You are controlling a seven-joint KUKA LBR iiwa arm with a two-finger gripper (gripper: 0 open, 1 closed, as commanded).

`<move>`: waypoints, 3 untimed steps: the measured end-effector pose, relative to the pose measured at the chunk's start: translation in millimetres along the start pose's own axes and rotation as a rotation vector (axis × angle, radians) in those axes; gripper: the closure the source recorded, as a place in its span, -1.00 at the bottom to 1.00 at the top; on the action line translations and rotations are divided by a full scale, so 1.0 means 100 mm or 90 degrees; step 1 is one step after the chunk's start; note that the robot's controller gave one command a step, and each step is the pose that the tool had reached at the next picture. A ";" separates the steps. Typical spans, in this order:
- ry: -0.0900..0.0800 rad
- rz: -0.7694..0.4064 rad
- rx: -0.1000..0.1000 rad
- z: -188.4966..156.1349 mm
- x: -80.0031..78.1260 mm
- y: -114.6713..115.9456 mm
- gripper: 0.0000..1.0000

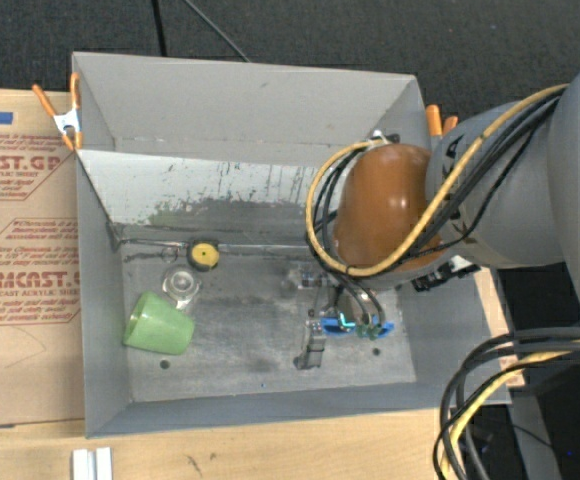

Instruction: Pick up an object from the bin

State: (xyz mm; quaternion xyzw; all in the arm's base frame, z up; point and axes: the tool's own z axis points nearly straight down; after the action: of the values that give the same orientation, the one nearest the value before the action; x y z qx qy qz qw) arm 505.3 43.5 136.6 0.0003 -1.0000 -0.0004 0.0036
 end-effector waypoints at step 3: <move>-0.005 0.043 0.000 0.36 -0.04 -1.41 -1.00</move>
Offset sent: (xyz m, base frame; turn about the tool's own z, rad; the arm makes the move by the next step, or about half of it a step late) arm -0.0056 -0.1079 -0.0666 -0.1051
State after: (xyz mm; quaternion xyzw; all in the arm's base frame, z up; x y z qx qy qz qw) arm 509.6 -97.1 100.1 -0.0334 -0.9994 -0.0003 0.0001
